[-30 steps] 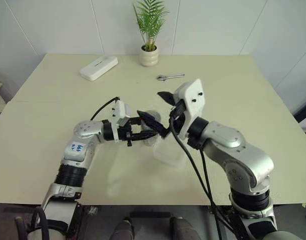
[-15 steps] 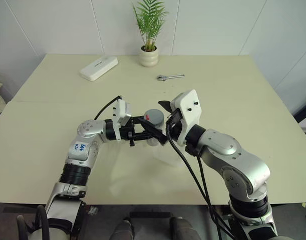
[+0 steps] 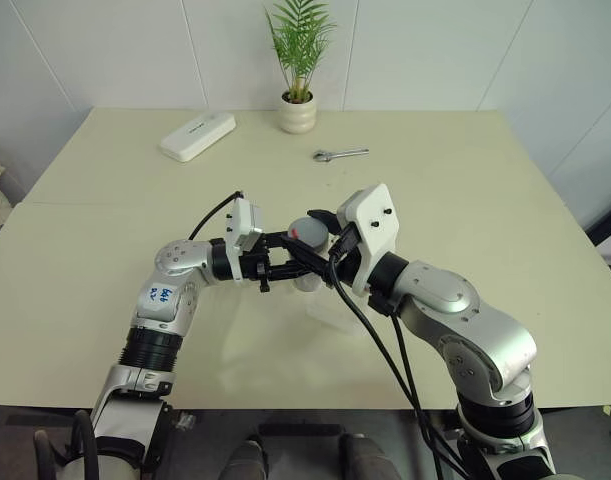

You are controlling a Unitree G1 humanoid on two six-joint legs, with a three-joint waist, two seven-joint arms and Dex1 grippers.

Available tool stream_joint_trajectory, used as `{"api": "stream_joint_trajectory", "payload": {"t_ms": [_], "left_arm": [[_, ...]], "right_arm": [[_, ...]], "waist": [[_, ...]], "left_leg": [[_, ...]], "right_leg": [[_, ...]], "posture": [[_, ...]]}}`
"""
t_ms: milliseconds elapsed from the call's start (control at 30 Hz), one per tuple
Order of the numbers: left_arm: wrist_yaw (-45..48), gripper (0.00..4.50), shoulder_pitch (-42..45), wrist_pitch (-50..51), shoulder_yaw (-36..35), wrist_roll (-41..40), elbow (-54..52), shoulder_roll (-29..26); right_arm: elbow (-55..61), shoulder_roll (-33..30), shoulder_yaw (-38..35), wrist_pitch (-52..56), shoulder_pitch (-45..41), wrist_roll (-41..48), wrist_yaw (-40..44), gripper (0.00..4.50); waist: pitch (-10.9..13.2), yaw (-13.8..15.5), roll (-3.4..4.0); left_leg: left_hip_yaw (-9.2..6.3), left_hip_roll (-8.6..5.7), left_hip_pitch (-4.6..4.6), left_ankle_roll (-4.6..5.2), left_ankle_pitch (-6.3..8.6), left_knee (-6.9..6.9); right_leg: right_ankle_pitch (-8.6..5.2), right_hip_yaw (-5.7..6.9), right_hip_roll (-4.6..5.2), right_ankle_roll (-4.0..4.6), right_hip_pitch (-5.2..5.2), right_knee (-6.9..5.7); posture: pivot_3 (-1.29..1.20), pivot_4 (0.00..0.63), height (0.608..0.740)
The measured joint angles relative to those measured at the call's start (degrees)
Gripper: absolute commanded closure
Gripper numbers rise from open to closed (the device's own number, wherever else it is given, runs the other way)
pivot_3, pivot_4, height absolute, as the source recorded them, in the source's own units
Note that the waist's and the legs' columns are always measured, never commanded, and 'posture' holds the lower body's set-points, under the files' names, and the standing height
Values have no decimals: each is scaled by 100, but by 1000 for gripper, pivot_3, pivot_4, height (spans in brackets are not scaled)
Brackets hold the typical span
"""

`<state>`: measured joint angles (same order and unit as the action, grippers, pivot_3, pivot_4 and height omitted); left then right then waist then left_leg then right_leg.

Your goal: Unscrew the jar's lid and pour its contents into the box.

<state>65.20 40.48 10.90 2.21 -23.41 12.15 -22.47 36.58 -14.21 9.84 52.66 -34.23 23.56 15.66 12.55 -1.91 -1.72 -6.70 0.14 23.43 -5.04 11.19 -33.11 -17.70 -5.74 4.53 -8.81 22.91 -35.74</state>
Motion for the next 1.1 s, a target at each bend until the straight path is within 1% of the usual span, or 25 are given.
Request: {"api": "stream_joint_trajectory", "payload": {"t_ms": [167,433,667,900,1100], "left_arm": [[64,2516,34,21,2,-8,0,1],[662,2516,241,153,-1,-227,44,-93],[1342,2516,676,-33,12,-284,507,-91],[1950,2516,1079,-197,115,-297,1062,-61],[2039,2516,1224,-444,274,-274,1413,-56]], "right_arm": [[-1,-77,-51,-57,-1,63,161,1939],[-117,-454,-347,-291,-145,533,1124,1939],[-579,-763,-555,-559,-510,868,2158,1939],[-1006,-951,-611,-827,-708,972,2949,1939],[-1253,-1050,-568,-1049,-708,930,3223,1939]], "waist": [[0,3,0],[0,-15,0],[0,-15,0],[0,-11,0],[0,-21,0]], "left_leg": [[0,0,1,0,0,1],[0,0,0,0,0,0],[0,0,1,1,0,-2],[0,0,3,1,0,-1],[-1,0,3,1,0,-2]], "right_leg": [[0,0,0,0,0,2],[0,1,0,0,0,1],[1,3,-1,-2,-4,5],[0,4,-1,-3,-3,8],[-1,4,-1,-4,-3,6]], "posture": [[0,150,740],[0,150,740],[0,150,740],[0,150,740],[0,150,740]]}}
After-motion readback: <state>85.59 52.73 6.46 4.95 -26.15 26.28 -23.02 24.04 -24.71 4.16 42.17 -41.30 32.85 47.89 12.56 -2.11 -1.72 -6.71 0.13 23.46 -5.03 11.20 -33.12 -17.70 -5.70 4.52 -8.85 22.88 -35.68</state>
